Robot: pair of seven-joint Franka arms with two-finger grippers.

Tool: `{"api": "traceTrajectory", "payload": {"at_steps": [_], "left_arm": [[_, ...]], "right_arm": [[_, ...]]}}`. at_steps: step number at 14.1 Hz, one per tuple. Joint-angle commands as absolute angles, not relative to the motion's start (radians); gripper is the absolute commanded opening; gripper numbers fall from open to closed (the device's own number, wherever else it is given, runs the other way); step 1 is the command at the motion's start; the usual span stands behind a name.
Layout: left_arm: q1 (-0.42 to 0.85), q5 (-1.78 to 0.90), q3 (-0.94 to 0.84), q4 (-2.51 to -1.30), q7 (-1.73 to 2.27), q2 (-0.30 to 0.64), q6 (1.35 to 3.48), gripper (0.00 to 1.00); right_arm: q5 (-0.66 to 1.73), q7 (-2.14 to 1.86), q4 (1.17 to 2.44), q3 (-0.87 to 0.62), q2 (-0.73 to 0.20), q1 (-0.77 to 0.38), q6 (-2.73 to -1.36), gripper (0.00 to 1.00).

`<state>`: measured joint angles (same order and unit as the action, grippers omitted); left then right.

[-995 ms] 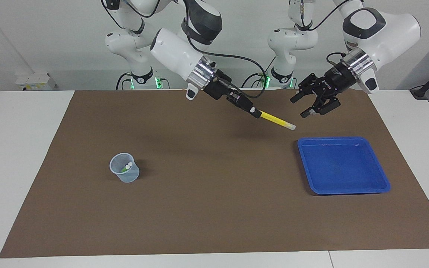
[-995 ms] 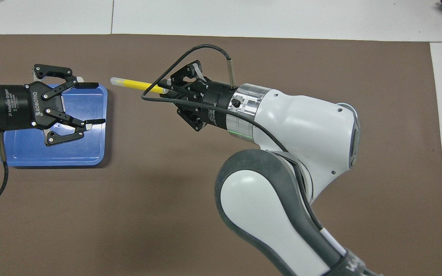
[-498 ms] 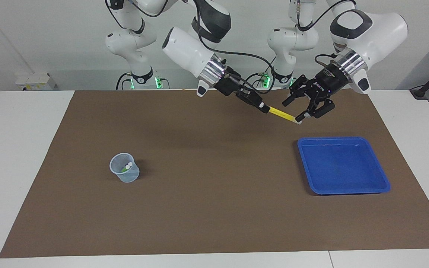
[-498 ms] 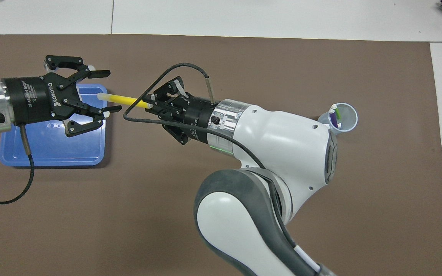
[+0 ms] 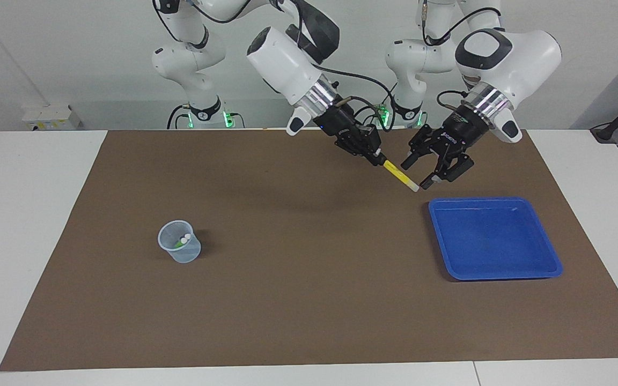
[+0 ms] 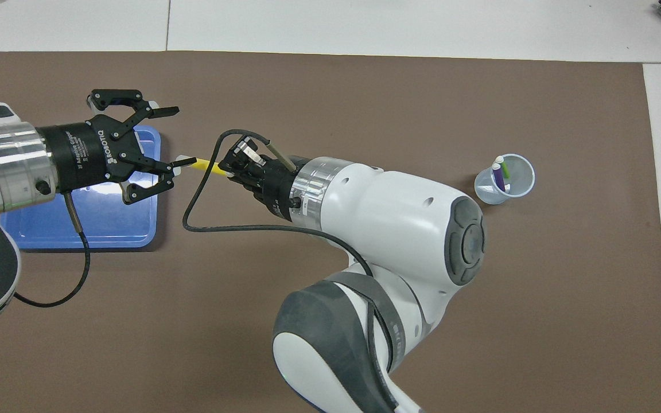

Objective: Right arm passes pens to left for tray arrangement
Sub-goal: 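Close the left gripper on the yellow pen held by the right gripper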

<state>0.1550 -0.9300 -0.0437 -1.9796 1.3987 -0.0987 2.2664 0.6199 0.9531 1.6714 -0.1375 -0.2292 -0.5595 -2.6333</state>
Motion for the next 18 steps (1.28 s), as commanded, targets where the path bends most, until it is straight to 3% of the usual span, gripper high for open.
{"api": "traceTrajectory", "payload": {"at_steps": [1,6,8,15,16,18], "left_arm": [[0.149,-0.937,-0.032,-2.01,1.355,-0.133,2.218,0.76],[0.158,-0.807,-0.034,-2.069,1.141,-0.152,2.243,0.65],[0.172,-0.807,-0.038,-2.083,1.137,-0.152,2.295,0.65],[0.238,-0.948,-0.038,-2.086,1.175,-0.141,2.37,0.65],[0.239,-0.948,-0.038,-2.088,1.174,-0.141,2.373,0.56],[0.227,-0.946,-0.035,-2.086,1.17,-0.141,2.372,0.54]], "right_arm": [[0.574,0.902,1.69,-0.14,-0.21,-0.548,-2.614,0.0],[0.52,0.828,1.658,-0.137,-0.216,-0.528,-2.597,0.0],[0.489,0.837,1.629,-0.137,-0.218,-0.525,-2.537,0.0],[0.488,0.887,1.629,-0.138,-0.216,-0.552,-2.549,0.0],[0.488,0.89,1.629,-0.14,-0.216,-0.554,-2.549,0.0],[0.488,0.89,1.629,-0.14,-0.216,-0.552,-2.551,0.0]]}}
